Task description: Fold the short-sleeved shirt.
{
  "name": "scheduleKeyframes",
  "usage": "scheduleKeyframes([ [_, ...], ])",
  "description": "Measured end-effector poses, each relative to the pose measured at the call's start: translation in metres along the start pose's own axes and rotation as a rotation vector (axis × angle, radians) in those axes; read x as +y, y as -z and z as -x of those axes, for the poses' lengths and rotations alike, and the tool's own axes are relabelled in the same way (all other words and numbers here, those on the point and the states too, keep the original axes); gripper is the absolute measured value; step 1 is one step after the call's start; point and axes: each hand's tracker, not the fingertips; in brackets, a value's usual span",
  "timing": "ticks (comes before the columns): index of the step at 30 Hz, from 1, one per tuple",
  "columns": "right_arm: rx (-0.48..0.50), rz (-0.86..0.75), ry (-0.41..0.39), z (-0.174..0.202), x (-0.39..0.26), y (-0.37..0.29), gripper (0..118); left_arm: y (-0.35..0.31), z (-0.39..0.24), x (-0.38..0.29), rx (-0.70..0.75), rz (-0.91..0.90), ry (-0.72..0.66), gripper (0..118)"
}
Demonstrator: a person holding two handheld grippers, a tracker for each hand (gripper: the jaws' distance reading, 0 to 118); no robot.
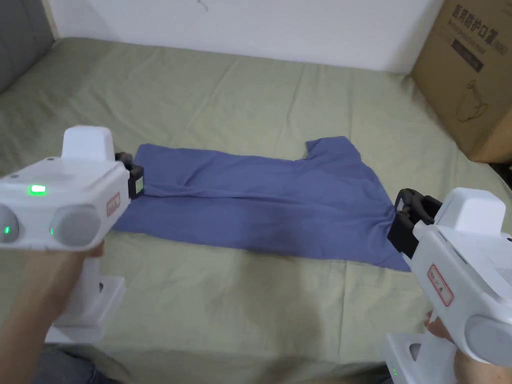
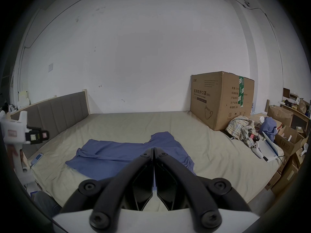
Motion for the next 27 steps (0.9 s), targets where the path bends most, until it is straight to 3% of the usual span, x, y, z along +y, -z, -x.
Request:
scheduleKeyframes([
  [1,0.004,0.005,-0.004,-0.001,0.0,0.002,0,0.016,0.006,0.007,-0.013,0.062,-0.023,30],
  [3,0.013,0.011,-0.005,-0.002,-0.001,0.006,0,0.054,0.02,0.013,-0.021,0.177,-0.077,94],
  [4,0.013,0.018,-0.001,-0.002,-0.001,0.008,0,0.068,0.025,0.014,-0.022,0.212,-0.101,107],
  [9,-0.002,0.066,0.008,-0.005,-0.009,0.021,0,0.144,0.049,0.001,0.015,0.467,-0.148,109],
  [14,-0.038,0.124,-0.005,-0.011,-0.017,0.037,0,0.202,0.064,-0.034,0.12,0.709,-0.09,109],
  [16,-0.049,0.141,-0.001,-0.014,-0.019,0.043,0,0.213,0.07,-0.042,0.147,0.724,-0.113,97],
  [17,-0.051,0.146,0.001,-0.014,-0.019,0.045,0,0.217,0.072,-0.043,0.155,0.719,-0.12,79],
  [18,-0.053,0.151,-0.001,-0.015,-0.02,0.048,0,0.214,0.07,-0.044,0.154,0.718,-0.123,40],
  [19,-0.058,0.158,-0.007,-0.015,-0.02,0.051,0,0.211,0.068,-0.045,0.143,0.738,-0.121,14],
  [20,-0.059,0.162,-0.012,-0.015,-0.02,0.054,0,0.212,0.067,-0.048,0.101,0.779,-0.12,0],
  [23,-0.069,0.164,-0.013,-0.017,-0.019,0.06,0,0.21,0.061,-0.055,0.024,0.798,-0.077,0],
  [27,-0.089,0.165,0.016,-0.029,-0.013,0.067,0,0.207,0.061,-0.051,0.062,0.746,-0.058,0],
])
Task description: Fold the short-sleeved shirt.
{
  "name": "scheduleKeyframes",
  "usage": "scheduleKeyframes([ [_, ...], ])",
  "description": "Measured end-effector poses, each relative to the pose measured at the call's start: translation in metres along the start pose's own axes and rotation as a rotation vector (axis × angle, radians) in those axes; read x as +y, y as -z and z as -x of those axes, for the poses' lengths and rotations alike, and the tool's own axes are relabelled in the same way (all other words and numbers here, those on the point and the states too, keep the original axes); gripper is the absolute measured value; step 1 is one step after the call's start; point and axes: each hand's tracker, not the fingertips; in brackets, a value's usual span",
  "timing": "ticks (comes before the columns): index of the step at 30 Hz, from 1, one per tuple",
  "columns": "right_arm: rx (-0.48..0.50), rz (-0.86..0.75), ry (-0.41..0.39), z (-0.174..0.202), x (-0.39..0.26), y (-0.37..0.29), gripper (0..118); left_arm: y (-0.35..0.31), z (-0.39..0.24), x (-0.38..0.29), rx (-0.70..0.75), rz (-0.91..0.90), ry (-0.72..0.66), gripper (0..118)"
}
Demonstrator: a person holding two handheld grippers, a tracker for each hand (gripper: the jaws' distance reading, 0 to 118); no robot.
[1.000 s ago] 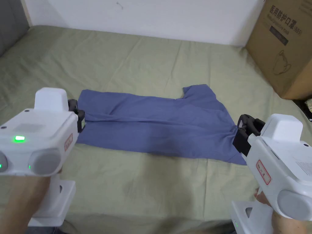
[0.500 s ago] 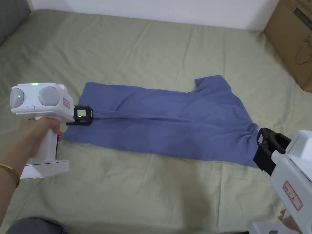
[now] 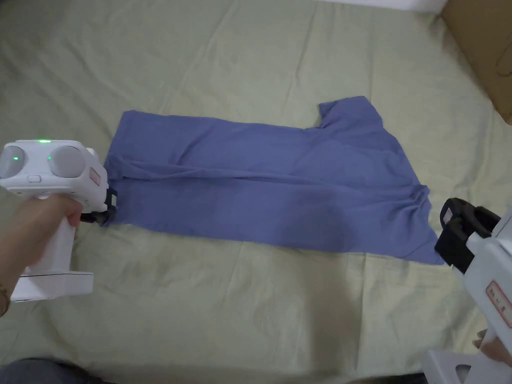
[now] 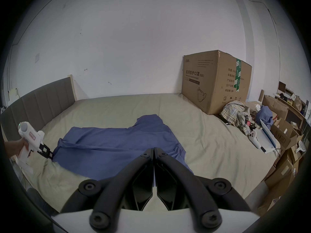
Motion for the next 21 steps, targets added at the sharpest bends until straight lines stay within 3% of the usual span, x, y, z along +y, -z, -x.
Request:
scheduleKeyframes([
  [4,-0.006,0.004,0.007,-0.017,0.018,0.006,0,-0.022,0.014,0.004,-0.033,-0.12,-0.07,0],
  [6,-0.012,0.08,-0.015,-0.028,0.029,0.021,0,-0.031,0.021,0.006,-0.049,-0.133,-0.101,0],
  [9,-0.012,0.21,0.05,-0.052,0.037,0.064,4,-0.057,0.013,-0.004,-0.055,-0.166,-0.101,0],
  [10,0.001,0.276,0.089,-0.061,0.038,0.082,20,-0.061,0.014,-0.005,-0.063,-0.172,-0.097,0],
  [11,-0.004,0.348,0.107,-0.067,0.037,0.098,50,-0.059,0.016,-0.003,-0.07,-0.177,-0.097,0],
  [12,-0.009,0.445,0.106,-0.071,0.035,0.118,94,-0.058,0.017,-0.003,-0.071,-0.18,-0.102,0],
  [13,0.003,0.519,0.101,-0.076,0.028,0.136,110,-0.059,0.017,-0.004,-0.072,-0.179,-0.103,0],
  [17,-0.105,0.697,0.097,-0.08,-0.006,0.18,112,-0.055,0.014,-0.007,-0.065,-0.163,-0.11,0],
  [20,-0.153,0.761,0.115,-0.081,-0.035,0.198,100,-0.052,0.014,-0.01,-0.054,-0.145,-0.108,0],
  [21,-0.149,0.766,0.134,-0.08,-0.042,0.199,90,-0.051,0.013,-0.01,-0.052,-0.141,-0.106,0],
])
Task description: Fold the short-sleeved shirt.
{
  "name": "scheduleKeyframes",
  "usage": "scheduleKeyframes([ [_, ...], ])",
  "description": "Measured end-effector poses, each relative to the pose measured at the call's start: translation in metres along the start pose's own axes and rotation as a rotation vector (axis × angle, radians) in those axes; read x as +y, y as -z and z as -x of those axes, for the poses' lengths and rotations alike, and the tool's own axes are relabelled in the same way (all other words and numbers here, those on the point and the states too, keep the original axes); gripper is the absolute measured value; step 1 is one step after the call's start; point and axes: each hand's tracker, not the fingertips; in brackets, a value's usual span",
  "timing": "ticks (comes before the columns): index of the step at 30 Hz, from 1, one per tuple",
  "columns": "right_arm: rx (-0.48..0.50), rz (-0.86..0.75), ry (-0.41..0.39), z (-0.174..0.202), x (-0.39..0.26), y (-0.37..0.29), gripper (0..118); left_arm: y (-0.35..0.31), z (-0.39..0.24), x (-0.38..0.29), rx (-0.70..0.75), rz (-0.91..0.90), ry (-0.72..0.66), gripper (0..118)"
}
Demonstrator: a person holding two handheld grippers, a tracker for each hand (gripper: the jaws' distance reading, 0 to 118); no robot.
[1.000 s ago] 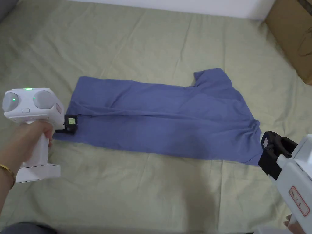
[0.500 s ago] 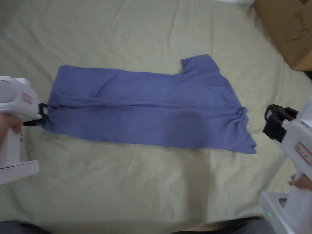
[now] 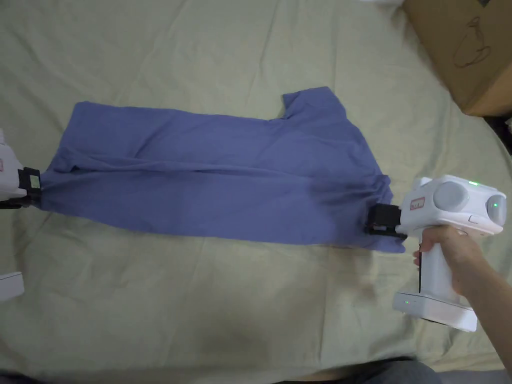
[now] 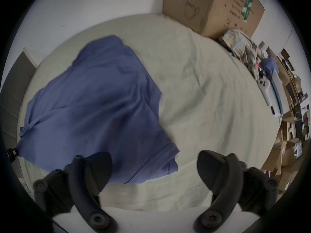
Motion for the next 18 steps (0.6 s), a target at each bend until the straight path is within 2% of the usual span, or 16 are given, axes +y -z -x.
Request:
scheduleKeyframes([
  [2,0.053,0.02,0.047,0.0,-0.004,0.009,70,0.003,0.0,0.0,0.009,0.012,0.001,0],
  [4,0.099,0.029,0.087,-0.002,-0.007,0.012,23,0.007,0.001,-0.001,0.019,0.027,0.002,0],
  [5,0.123,0.031,0.104,-0.003,-0.006,0.011,9,0.008,0.001,-0.002,0.027,0.035,0.003,0],
  [6,0.175,0.033,0.134,-0.004,-0.003,0.006,9,0.017,0.006,0.004,0.044,0.046,0.005,0],
  [7,0.183,0.052,0.163,-0.004,0.001,0.001,9,0.02,0.008,0.006,0.071,0.061,0.004,0],
  [8,0.153,0.05,0.132,-0.006,0.005,-0.005,9,0.019,0.008,0.006,0.08,0.062,-0.001,0],
  [9,0.153,0.048,0.066,-0.007,0.009,-0.012,9,0.016,0.009,0.008,0.07,0.059,-0.005,0],
  [10,0.159,0.034,0.037,-0.009,0.012,-0.021,9,0.009,0.009,0.006,0.061,0.056,-0.013,0],
  [13,0.233,-0.019,0.051,-0.018,0.015,-0.055,9,-0.01,0.01,0.008,0.037,0.017,-0.014,0],
  [16,0.258,-0.09,0.016,-0.025,0.004,-0.09,9,-0.035,0.016,0.004,0.011,-0.014,-0.008,0],
  [18,0.273,-0.115,0.033,-0.035,-0.012,-0.104,9,-0.056,0.023,-0.01,-0.003,-0.029,0.0,0],
])
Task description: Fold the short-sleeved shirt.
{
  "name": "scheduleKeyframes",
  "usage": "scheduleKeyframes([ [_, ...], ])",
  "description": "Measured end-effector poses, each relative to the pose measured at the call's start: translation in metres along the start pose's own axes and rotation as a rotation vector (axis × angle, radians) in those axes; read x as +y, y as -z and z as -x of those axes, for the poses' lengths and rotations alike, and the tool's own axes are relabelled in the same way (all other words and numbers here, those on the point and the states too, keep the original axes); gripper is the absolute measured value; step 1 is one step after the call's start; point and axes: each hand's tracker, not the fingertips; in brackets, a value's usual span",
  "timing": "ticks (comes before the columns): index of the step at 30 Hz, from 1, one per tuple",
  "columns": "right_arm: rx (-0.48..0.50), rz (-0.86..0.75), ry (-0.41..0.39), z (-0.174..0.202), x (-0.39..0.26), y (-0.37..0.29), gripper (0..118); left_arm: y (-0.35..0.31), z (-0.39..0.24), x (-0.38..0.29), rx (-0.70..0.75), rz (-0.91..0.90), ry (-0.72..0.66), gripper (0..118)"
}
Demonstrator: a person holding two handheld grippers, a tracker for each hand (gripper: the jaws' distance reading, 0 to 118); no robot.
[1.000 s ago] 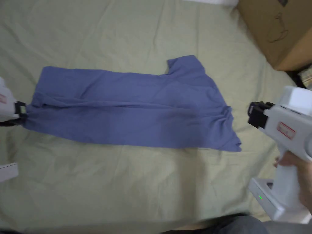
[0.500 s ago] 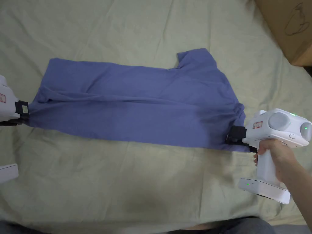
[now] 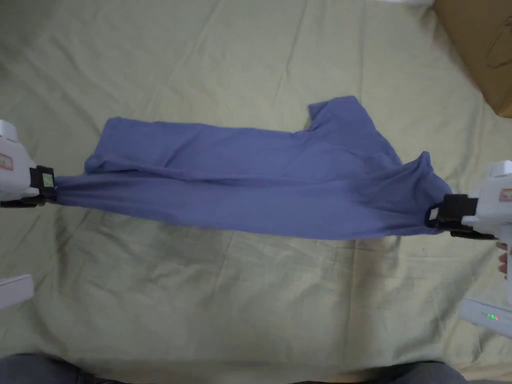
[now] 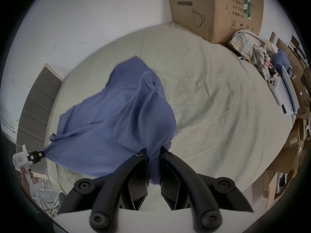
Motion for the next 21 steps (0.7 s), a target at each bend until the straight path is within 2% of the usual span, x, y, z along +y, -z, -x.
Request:
scheduleKeyframes([
  [5,0.002,0.027,0.015,-0.021,-0.058,-0.012,9,-0.014,0.031,-0.053,-0.045,0.023,-0.105,0],
  [10,-0.057,0.122,0.04,-0.024,-0.113,0.012,10,0.012,0.041,-0.122,-0.02,0.124,-0.119,1],
  [11,-0.059,0.114,0.047,-0.023,-0.118,0.014,15,0.013,0.041,-0.129,-0.023,0.122,-0.139,15],
  [13,-0.105,0.099,0.02,-0.019,-0.118,0.008,59,0.009,0.037,-0.128,0.006,0.126,-0.147,70],
  [15,-0.116,0.059,-0.046,-0.015,-0.11,-0.006,99,-0.003,0.038,-0.122,0.006,0.039,-0.147,108],
  [16,-0.126,0.026,-0.062,-0.012,-0.105,-0.015,102,-0.018,0.033,-0.123,0.015,-0.029,-0.155,113],
  [19,-0.138,-0.158,-0.126,0.003,-0.08,-0.052,102,-0.055,0.023,-0.105,-0.051,-0.235,-0.186,114],
  [21,-0.121,-0.334,-0.198,0.027,-0.072,-0.086,101,-0.074,0.012,-0.091,-0.101,-0.359,-0.111,114],
])
